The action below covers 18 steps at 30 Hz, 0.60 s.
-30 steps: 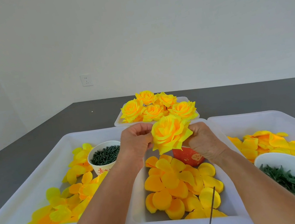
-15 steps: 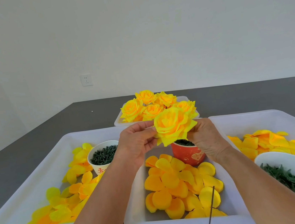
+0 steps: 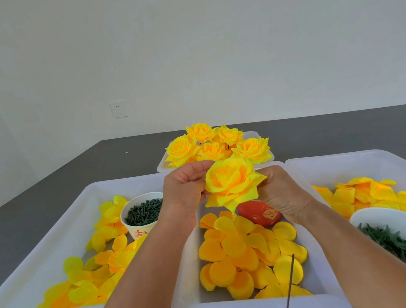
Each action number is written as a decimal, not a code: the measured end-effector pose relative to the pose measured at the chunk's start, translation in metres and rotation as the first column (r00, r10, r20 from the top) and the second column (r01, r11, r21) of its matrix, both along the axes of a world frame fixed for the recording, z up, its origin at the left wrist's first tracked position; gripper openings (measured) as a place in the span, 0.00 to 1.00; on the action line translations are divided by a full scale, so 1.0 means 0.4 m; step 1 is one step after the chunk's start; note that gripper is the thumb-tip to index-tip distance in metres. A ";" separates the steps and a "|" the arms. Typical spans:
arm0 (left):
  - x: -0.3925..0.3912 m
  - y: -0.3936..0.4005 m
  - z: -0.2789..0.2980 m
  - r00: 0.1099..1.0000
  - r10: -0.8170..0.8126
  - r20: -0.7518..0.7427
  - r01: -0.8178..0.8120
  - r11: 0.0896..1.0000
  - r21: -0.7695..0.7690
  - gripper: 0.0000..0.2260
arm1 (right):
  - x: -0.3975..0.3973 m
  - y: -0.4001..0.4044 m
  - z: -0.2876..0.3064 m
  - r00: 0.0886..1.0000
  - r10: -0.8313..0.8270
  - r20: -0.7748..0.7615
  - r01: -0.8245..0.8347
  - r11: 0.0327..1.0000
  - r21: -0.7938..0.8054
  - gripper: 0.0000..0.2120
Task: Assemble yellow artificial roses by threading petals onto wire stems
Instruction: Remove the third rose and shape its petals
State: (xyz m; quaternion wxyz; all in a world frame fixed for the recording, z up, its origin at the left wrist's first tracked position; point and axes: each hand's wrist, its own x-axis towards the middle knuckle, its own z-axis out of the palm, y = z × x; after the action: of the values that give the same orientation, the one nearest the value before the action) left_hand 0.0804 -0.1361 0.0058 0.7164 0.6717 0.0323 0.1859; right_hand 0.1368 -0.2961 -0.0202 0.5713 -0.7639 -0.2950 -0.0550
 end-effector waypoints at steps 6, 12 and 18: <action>0.000 0.001 0.007 1.000 0.019 0.010 -0.018 0.997 -0.078 0.20 | -0.004 0.002 -0.003 0.996 0.070 -0.062 -0.071 0.997 -0.029 0.06; 0.002 0.009 0.006 0.991 0.125 0.050 -0.120 0.989 -0.091 0.10 | 0.002 -0.005 0.009 0.999 0.026 0.038 -0.033 0.980 0.196 0.11; -0.004 -0.009 0.002 0.992 0.110 0.064 -0.116 0.989 0.096 0.09 | 0.020 -0.011 -0.001 0.981 -0.134 0.141 0.113 0.982 0.151 0.12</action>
State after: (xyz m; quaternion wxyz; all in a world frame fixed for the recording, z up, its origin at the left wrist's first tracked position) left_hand 0.0788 -0.1396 0.0067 0.6708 0.6979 0.0401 0.2475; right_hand 0.1447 -0.3004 -0.0207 0.5957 -0.7319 -0.2845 -0.1689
